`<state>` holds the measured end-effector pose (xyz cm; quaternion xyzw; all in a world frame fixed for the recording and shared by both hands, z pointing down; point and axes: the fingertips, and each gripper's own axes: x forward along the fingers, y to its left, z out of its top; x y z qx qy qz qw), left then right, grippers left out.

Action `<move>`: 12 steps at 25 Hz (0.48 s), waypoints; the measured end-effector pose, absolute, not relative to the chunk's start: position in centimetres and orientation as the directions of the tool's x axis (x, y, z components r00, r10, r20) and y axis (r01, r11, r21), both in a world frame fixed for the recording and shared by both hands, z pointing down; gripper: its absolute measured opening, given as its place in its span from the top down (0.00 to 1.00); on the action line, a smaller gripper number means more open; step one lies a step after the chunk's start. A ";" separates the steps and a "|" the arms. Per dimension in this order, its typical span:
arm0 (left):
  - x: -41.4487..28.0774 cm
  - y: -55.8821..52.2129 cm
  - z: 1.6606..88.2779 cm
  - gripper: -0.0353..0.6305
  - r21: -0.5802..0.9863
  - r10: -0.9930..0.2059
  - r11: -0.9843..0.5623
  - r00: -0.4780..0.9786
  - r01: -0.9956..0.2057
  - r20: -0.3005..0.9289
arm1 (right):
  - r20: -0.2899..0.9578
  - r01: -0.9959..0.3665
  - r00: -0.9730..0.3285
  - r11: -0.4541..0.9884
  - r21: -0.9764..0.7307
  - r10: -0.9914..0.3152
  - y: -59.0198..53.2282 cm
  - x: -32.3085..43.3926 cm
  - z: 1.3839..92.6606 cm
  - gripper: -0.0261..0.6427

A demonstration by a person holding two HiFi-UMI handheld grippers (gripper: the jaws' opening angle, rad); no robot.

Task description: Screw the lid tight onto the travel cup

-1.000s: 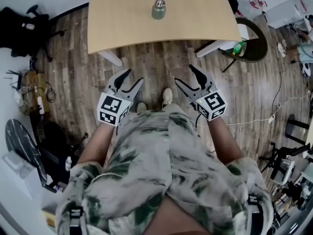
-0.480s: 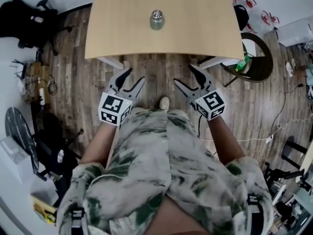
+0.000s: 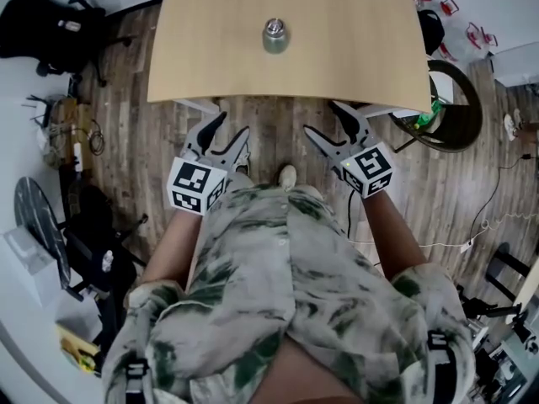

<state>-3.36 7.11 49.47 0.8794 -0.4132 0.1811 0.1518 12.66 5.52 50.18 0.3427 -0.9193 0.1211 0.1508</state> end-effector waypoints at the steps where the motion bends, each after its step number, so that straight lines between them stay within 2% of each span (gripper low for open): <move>1: -3.4 6.5 49.6 0.62 0.119 -0.668 -0.617 0.597 -0.778 0.444 | 0.364 -0.671 -0.715 0.732 -0.120 -0.597 5.1 12.6 50.3 0.46; 12: -6.5 -1.1 49.7 0.62 0.115 -0.592 -0.713 0.682 -0.692 0.429 | 0.393 -0.755 -0.627 0.648 -0.097 -0.673 -1.0 10.1 51.5 0.46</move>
